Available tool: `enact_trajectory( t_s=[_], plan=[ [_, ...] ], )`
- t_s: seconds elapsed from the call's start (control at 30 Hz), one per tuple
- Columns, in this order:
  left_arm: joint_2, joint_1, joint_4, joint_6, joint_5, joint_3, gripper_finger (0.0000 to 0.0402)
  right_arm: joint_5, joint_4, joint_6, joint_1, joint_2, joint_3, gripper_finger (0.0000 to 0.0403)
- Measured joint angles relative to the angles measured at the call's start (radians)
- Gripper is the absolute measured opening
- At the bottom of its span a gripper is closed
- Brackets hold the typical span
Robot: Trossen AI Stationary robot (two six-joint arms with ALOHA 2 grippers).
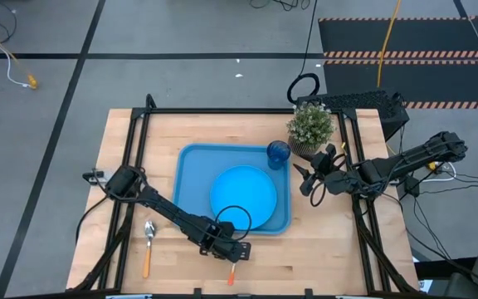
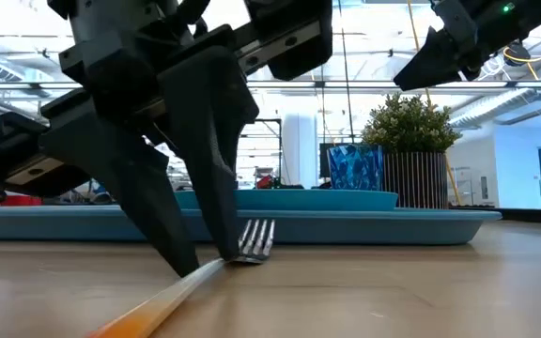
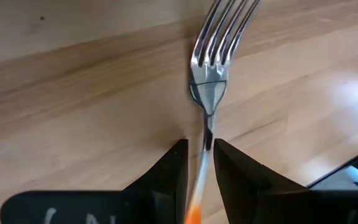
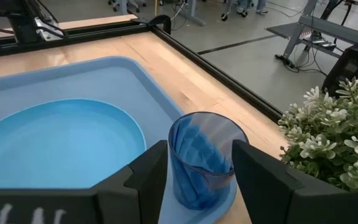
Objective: Pick and place plate/cup/fork/spoon on tray
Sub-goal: Put the orange fork on the blue tray to the left of the blue plate
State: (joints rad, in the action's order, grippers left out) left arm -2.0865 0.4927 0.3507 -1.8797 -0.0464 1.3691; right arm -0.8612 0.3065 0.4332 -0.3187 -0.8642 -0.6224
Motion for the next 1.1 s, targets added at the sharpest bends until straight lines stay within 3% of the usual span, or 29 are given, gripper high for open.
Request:
enact_trajectory(
  t_s=[0.77,1.1],
  plan=[
    [-0.027,0.021,0.123,-0.004,-0.032,0.003,0.0080,0.003,0.001,-0.004,0.000,0.000,0.000,0.0174],
    [-0.027,0.035,0.146,0.009,-0.153,0.001,0.0010,0.003,0.002,-0.004,0.000,0.000,0.000,0.0174]
  ],
)
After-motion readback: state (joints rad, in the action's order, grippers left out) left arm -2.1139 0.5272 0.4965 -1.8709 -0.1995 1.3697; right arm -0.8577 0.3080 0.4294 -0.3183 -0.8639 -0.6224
